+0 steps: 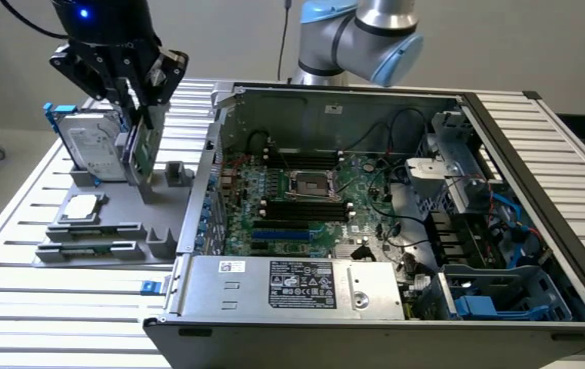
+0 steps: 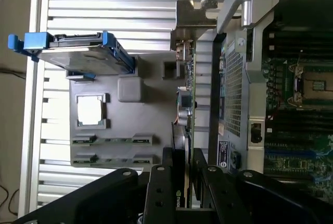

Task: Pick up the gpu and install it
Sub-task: 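Pick up the gpu and move the gpu toward the slot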

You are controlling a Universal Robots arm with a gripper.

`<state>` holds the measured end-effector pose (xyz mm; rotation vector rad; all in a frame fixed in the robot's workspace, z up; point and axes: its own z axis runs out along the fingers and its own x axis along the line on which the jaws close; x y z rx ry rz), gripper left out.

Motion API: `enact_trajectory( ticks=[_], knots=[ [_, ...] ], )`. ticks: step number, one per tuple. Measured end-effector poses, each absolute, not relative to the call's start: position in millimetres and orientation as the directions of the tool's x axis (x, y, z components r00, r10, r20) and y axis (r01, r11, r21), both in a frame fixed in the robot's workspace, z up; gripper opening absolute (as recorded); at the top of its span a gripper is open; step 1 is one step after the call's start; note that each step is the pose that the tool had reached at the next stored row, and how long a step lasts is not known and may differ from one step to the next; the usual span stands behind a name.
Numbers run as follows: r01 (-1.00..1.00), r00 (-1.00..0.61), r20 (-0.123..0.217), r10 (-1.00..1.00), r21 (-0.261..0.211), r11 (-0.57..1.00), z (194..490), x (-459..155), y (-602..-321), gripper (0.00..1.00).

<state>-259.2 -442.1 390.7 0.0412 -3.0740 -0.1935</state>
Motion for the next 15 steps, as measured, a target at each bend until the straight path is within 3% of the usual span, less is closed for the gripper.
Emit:
enact_trajectory(
  ticks=[9,15],
  knots=[
    [-0.018,-0.994,0.101,-0.031,0.127,0.992,419.8,-235.0,-450.0,0.26],
    [-0.011,-0.987,0.156,-0.031,0.128,0.992,424.6,-222.2,-458.2,0.26]
  ],
)
